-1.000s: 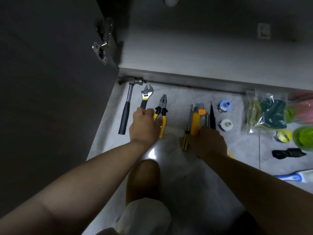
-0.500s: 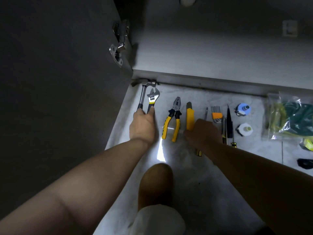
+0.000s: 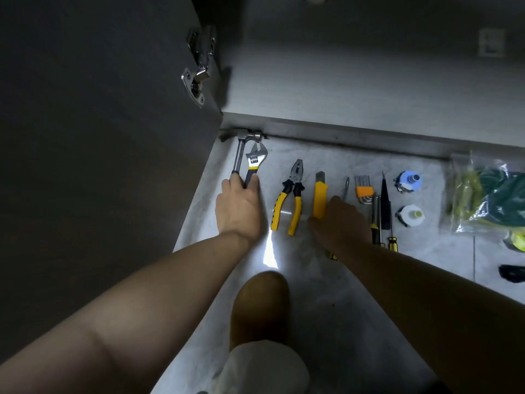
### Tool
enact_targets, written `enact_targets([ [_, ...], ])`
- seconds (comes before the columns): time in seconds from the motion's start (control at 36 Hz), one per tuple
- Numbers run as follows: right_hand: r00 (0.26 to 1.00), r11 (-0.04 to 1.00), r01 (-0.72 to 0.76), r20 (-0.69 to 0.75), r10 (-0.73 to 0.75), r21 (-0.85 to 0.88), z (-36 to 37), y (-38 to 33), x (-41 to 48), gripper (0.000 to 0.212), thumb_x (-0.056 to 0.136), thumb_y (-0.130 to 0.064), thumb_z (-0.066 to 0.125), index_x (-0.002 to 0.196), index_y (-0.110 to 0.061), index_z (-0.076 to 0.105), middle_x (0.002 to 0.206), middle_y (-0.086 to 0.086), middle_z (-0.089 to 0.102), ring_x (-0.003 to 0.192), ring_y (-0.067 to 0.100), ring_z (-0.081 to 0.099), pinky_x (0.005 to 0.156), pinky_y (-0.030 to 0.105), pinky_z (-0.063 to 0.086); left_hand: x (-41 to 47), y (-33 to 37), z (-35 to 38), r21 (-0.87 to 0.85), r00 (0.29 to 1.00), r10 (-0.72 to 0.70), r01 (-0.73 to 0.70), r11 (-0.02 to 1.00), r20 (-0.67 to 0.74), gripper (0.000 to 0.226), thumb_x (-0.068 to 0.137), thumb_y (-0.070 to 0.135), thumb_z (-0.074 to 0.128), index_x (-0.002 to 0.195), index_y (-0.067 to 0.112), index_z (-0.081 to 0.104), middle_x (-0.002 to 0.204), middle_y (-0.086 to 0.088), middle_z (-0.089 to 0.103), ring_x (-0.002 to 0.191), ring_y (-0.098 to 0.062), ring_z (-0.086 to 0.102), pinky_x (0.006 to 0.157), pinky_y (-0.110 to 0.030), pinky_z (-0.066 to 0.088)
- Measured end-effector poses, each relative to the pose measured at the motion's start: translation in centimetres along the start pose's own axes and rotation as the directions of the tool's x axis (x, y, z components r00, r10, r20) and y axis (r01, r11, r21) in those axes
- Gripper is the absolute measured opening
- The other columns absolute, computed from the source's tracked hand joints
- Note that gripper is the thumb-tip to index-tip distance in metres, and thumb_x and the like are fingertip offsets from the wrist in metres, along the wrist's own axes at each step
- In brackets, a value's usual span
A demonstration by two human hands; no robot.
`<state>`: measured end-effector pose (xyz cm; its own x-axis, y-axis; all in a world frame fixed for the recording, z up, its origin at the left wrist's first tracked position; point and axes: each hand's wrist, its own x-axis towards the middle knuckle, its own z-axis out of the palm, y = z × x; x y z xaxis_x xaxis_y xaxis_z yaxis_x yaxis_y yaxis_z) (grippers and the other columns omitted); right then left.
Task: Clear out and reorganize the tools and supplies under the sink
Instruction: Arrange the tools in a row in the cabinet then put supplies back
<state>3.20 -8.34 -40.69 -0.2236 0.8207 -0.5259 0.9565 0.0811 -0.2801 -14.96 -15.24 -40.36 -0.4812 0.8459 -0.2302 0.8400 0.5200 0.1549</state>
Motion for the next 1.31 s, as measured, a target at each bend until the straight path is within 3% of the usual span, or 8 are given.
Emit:
enact_targets([
  [0.11, 0.998, 0.996, 0.063, -0.03, -0.061, 0.061, 0.0, -0.1, -0.6, 0.052, 0.089, -0.039, 0.066, 0.126, -0.013, 0.041, 0.114, 0.01, 0.056, 0.102, 0.032, 0.062, 0.081, 0.043, 0.054, -1.3, 1.9, 0.4, -0.229, 0.982, 0.191, -0.185, 0.956, 0.005, 0.053, 0.095, 0.033, 0.06, 0.145, 0.035, 0.044, 0.123, -0.002, 0.039, 0.105, -0.022, 0.052, 0.073, -0.04, 0.057],
  [0.22, 0.997, 0.99, 0.074, -0.024, -0.072, 0.117, 0.1, 0.0, -1.0, 0.052, 0.088, -0.032, 0.067, 0.126, -0.013, 0.036, 0.112, 0.013, 0.058, 0.097, 0.035, 0.064, 0.077, 0.044, 0.055, -2.0, 3.5, 1.2, -0.053, 0.92, 0.357, -0.353, 0.934, 0.165, 0.071, 0.089, 0.052, 0.064, 0.152, 0.04, 0.034, 0.152, -0.008, 0.021, 0.135, -0.029, 0.037, 0.096, -0.048, 0.053],
  [0.39, 0.993, 0.989, 0.109, -0.043, -0.106, 0.097, 0.8, 0.2, -1.3, 0.046, 0.091, -0.03, 0.066, 0.122, -0.013, 0.039, 0.113, 0.013, 0.056, 0.099, 0.035, 0.063, 0.07, 0.035, 0.045, -2.4, 3.2, 1.3, -0.076, 0.903, 0.366, -0.359, 0.93, 0.225, 0.074, 0.09, 0.028, 0.071, 0.153, 0.035, 0.033, 0.158, -0.008, 0.011, 0.141, -0.03, 0.027, 0.093, -0.039, 0.056],
  [0.86, 0.993, 0.972, 0.12, -0.016, -0.12, 0.201, 2.2, -3.8, -0.4, 0.051, 0.092, -0.023, 0.066, 0.131, -0.006, 0.038, 0.123, 0.017, 0.053, 0.111, 0.036, 0.059, 0.087, 0.04, 0.048, -1.7, 1.2, 0.5, -0.011, 0.947, 0.242, -0.245, 0.969, 0.213, 0.079, 0.092, 0.03, 0.071, 0.157, 0.035, 0.027, 0.153, -0.012, 0.015, 0.138, -0.032, 0.03, 0.086, -0.044, 0.058],
  [0.97, 0.996, 0.956, 0.091, -0.014, -0.091, 0.279, 2.1, -3.7, -0.3, 0.046, 0.089, -0.021, 0.067, 0.125, -0.007, 0.041, 0.118, 0.016, 0.054, 0.107, 0.034, 0.059, 0.084, 0.041, 0.051, -1.9, 1.1, 0.5, -0.029, 0.946, 0.253, -0.253, 0.967, 0.204, 0.079, 0.092, 0.025, 0.07, 0.158, 0.033, 0.027, 0.154, -0.012, 0.015, 0.138, -0.033, 0.03, 0.093, -0.043, 0.056],
  [1.08, 0.989, 0.939, 0.147, -0.022, -0.147, 0.311, 1.5, -2.4, -1.0, 0.041, 0.09, -0.023, 0.065, 0.121, -0.008, 0.043, 0.113, 0.012, 0.053, 0.1, 0.03, 0.057, 0.073, 0.031, 0.04, -2.2, 0.9, 0.7, -0.035, 0.953, 0.238, -0.236, 0.971, 0.186, 0.081, 0.091, 0.028, 0.074, 0.158, 0.034, 0.029, 0.155, -0.012, 0.016, 0.14, -0.032, 0.031, 0.102, -0.039, 0.051],
  [1.22, 0.965, 0.942, 0.264, -0.053, -0.259, 0.209, -1.0, 1.5, -2.3, 0.019, 0.092, -0.021, 0.059, 0.107, -0.015, 0.049, 0.099, 0.004, 0.052, 0.086, 0.024, 0.058, 0.068, 0.033, 0.045, -2.9, 2.1, 1.2, 0.025, 0.973, 0.231, -0.231, 0.973, 0.009, 0.058, 0.089, 0.024, 0.07, 0.142, 0.029, 0.049, 0.147, -0.016, 0.038, 0.128, -0.037, 0.046, 0.094, -0.045, 0.047],
  [1.31, 0.978, 0.97, 0.206, -0.033, -0.204, 0.127, -2.8, 4.4, -3.1, 0.008, 0.091, -0.021, 0.056, 0.097, -0.017, 0.051, 0.094, 0.002, 0.052, 0.082, 0.022, 0.057, 0.067, 0.039, 0.052, -3.2, 4.0, 1.5, -0.059, 0.95, 0.3, -0.305, 0.951, -0.084, 0.043, 0.085, 0.018, 0.072, 0.127, 0.023, 0.063, 0.128, -0.012, 0.052, 0.108, -0.036, 0.058, 0.083, -0.041, 0.052],
])
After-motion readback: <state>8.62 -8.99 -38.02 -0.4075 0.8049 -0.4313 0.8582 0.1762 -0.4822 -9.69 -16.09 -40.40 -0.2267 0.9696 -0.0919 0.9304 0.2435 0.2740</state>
